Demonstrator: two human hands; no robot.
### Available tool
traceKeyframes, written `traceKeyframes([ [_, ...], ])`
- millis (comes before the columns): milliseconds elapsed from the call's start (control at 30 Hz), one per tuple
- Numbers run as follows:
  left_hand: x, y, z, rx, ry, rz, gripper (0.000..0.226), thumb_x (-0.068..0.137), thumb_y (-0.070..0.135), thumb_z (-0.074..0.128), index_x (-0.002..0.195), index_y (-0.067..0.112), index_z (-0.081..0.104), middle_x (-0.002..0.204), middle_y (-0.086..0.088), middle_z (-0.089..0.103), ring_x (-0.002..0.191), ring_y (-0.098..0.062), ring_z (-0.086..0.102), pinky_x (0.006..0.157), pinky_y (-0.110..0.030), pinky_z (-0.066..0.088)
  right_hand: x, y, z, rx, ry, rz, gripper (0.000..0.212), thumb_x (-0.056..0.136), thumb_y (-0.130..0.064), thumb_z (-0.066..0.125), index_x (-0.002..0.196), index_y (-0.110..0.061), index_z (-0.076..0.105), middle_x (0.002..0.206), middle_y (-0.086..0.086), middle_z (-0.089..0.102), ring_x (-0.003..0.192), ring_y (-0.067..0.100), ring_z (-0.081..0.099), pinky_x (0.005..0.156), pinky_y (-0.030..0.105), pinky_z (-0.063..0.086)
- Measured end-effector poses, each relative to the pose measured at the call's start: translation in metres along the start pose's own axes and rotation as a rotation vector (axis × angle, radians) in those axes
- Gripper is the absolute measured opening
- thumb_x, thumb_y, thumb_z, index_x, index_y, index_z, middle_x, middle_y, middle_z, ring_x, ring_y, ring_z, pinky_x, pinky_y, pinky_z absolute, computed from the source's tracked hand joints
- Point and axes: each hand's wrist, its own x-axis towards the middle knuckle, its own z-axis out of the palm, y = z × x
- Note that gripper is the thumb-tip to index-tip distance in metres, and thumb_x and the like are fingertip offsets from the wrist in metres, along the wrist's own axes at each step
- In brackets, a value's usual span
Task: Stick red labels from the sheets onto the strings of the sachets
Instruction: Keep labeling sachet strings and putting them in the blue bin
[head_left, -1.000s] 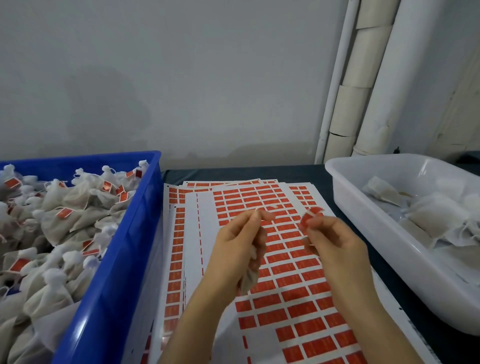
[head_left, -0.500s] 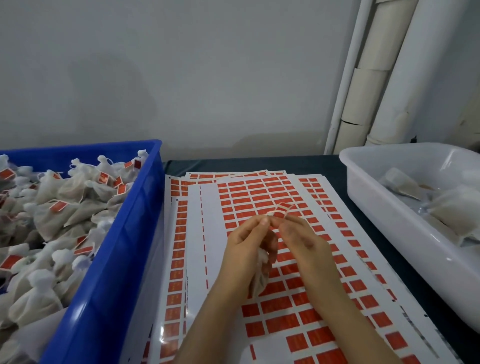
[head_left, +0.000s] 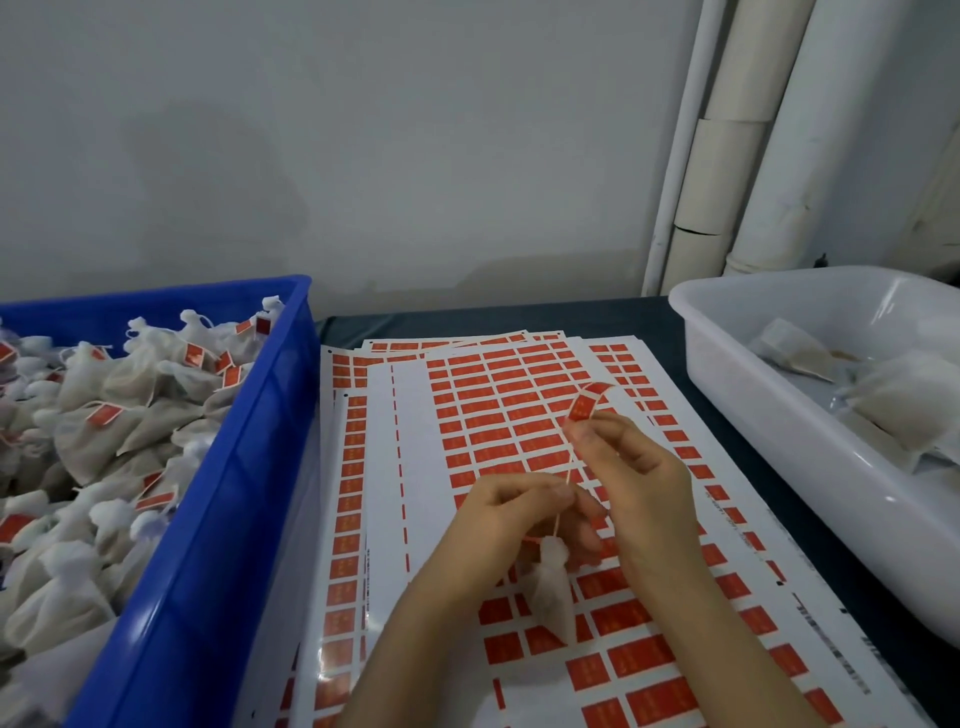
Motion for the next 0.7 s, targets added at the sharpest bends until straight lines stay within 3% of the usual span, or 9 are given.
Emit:
traceKeyframes([
  [100,0.004,-0.003,0.001,-0.026,0.118,0.020,0.022,0.092,0.034,0.054,0.091,0.026,0.075,0.090,0.002,0.075,0.087,-0.016,0.071,0.082,-0.029,0.056,-0.002,-0.001,0.000,-0.036,-0.028,-0.024,0.014,0.063,-0.053,0.060,0.073,-0.046,0.066,0.085,-0.027,0.067,0.083,-0.003,0.064,0.054,0.009,0.048],
  [233,0.007,-0.001,-0.002,-0.161,0.252,0.030,0.021,0.076,0.036,0.063,0.086,0.022,0.075,0.085,-0.004,0.075,0.078,-0.022,0.073,0.068,-0.027,0.058,-0.002,-0.001,0.000,-0.114,-0.047,-0.069,0.006,0.073,-0.045,0.062,0.068,-0.046,0.064,0.081,-0.035,0.063,0.083,-0.015,0.058,0.052,0.000,0.042],
  [300,0.006,0.000,-0.004,-0.193,0.246,0.005,0.019,0.074,0.033,0.065,0.082,0.020,0.076,0.080,-0.006,0.074,0.072,-0.022,0.072,0.062,-0.025,0.057,-0.001,-0.001,0.000,-0.100,-0.024,-0.053,0.007,0.072,-0.047,0.060,0.068,-0.043,0.064,0.080,-0.035,0.063,0.083,-0.015,0.058,0.052,0.002,0.043],
  [467,0.006,0.001,0.000,-0.202,0.206,-0.086,0.010,0.084,0.015,0.066,0.080,0.018,0.075,0.077,-0.006,0.074,0.070,-0.022,0.072,0.061,-0.025,0.057,0.003,0.000,-0.005,-0.009,0.090,-0.003,0.037,0.061,-0.062,0.050,0.076,-0.032,0.065,0.078,-0.029,0.067,0.077,0.002,0.066,0.063,0.018,0.046],
  [600,0.006,0.002,-0.002,-0.297,0.241,-0.112,0.009,0.085,0.012,0.065,0.085,0.012,0.073,0.083,-0.009,0.074,0.075,-0.023,0.073,0.062,-0.027,0.057,0.006,0.002,-0.010,-0.014,0.208,-0.005,0.019,0.077,-0.047,0.060,0.078,-0.028,0.056,0.076,-0.027,0.066,0.073,-0.001,0.066,0.063,0.023,0.053],
  [700,0.007,0.003,-0.003,-0.408,0.254,-0.117,0.010,0.081,0.012,0.068,0.090,0.014,0.073,0.089,-0.010,0.074,0.082,-0.025,0.072,0.064,-0.027,0.058,0.008,0.000,-0.012,0.049,0.210,0.012,0.016,0.078,-0.042,0.063,0.086,-0.033,0.053,0.081,-0.030,0.065,0.076,-0.001,0.066,0.057,0.017,0.054],
])
